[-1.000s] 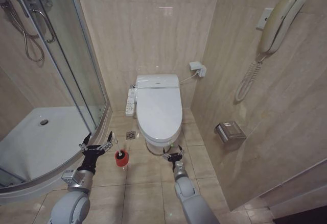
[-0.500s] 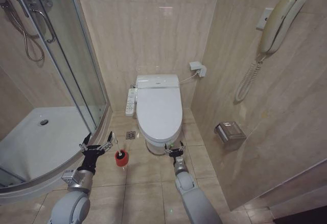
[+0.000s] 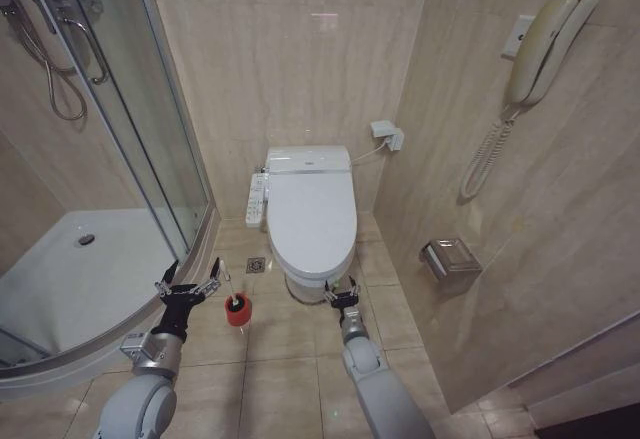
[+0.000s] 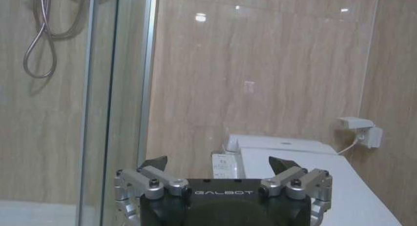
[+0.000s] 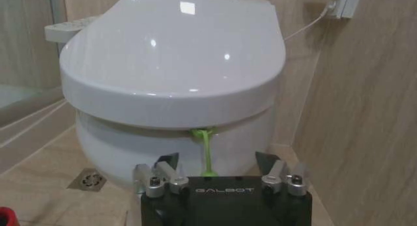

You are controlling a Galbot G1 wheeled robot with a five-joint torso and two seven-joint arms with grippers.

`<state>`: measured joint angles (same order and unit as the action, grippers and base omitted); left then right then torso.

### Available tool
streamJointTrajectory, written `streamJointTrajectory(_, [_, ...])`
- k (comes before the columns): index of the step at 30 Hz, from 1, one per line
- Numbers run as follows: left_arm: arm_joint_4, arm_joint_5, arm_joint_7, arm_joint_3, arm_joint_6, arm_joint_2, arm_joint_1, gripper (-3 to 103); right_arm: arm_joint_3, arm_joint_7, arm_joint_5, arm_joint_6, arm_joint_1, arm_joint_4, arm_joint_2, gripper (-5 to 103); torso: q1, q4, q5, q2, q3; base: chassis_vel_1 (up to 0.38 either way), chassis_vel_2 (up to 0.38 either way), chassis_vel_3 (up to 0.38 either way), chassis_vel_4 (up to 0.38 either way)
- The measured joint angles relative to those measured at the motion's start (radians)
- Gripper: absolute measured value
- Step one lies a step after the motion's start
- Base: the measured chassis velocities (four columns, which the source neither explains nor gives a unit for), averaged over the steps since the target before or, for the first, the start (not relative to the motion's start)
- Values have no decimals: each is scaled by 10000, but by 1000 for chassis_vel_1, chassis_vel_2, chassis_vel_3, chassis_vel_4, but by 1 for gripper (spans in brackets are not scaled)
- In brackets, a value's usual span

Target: Open the toilet lid, clean the toilet bowl with a toilet brush, close the toilet lid, and flush.

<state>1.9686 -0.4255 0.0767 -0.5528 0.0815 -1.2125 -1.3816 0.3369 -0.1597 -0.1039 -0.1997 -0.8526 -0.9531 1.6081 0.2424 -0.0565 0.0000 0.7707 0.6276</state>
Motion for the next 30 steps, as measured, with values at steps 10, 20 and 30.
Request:
streamJointTrajectory(10, [0, 0, 0, 0, 0, 0, 0, 100, 15, 167, 28, -62, 59, 206, 0, 48, 0, 1, 0, 0, 0, 0, 0, 0, 0])
streamJointTrajectory(20, [0, 0, 1, 1, 0, 0, 0, 100, 23, 361, 62, -171, -22, 168, 0, 21, 0, 1, 0, 0, 0, 0, 0, 0, 0])
streamJointTrajectory(30, [0, 0, 0, 0, 0, 0, 0, 100, 46, 426, 166, -423, -43, 142, 0, 1, 0, -1, 0, 0, 0, 0, 0, 0, 0])
